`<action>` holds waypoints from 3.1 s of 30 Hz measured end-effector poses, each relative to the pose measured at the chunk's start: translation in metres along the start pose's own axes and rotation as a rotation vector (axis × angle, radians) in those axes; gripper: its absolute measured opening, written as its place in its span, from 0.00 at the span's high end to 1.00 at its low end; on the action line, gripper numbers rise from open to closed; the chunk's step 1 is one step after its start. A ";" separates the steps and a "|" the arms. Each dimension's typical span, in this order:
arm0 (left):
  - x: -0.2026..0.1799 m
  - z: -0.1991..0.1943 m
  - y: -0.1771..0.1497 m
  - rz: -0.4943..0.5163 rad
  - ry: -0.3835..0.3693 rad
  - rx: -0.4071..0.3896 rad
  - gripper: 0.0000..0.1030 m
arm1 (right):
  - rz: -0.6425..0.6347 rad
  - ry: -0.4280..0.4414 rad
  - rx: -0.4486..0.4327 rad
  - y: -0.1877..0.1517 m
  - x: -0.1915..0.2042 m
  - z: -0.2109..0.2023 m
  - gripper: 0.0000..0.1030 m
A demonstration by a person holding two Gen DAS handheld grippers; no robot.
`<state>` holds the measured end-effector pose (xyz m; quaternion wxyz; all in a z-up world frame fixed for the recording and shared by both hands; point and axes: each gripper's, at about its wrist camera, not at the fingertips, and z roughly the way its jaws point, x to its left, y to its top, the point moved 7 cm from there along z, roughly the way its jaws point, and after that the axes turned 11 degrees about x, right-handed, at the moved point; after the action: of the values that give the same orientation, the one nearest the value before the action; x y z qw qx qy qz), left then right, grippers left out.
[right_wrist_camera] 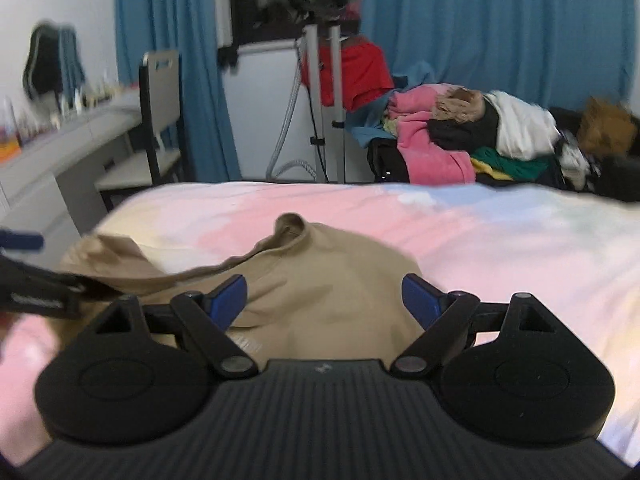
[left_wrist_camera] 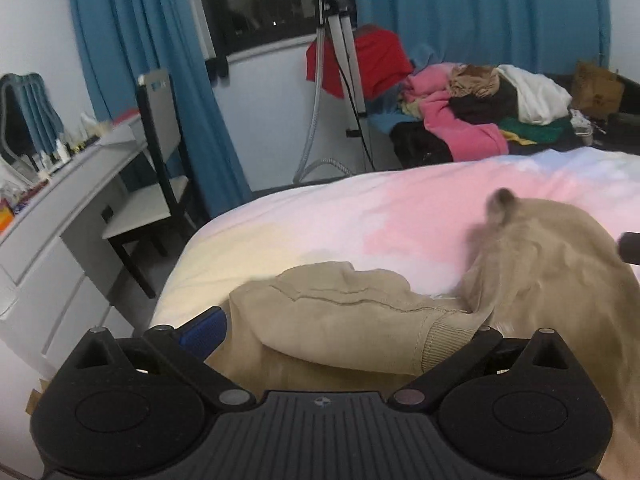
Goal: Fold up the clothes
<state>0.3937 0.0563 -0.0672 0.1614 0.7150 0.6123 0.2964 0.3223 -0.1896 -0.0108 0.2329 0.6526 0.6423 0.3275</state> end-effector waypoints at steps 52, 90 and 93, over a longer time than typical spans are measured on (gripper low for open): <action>0.006 -0.005 0.000 -0.133 0.001 -0.571 0.01 | -0.100 -0.014 0.006 0.036 0.024 0.163 0.96; 0.013 0.017 0.016 -0.077 -0.227 -0.230 0.00 | 0.008 -0.007 -0.128 0.018 0.014 0.066 0.17; 0.031 -0.030 -0.036 -0.152 -0.231 -0.274 0.00 | 0.050 0.032 -0.164 -0.019 0.017 0.012 0.17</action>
<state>0.3492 0.0895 -0.0589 0.3482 0.6672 0.5961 0.2799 0.3174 -0.1705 -0.0308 0.2671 0.6420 0.6005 0.3949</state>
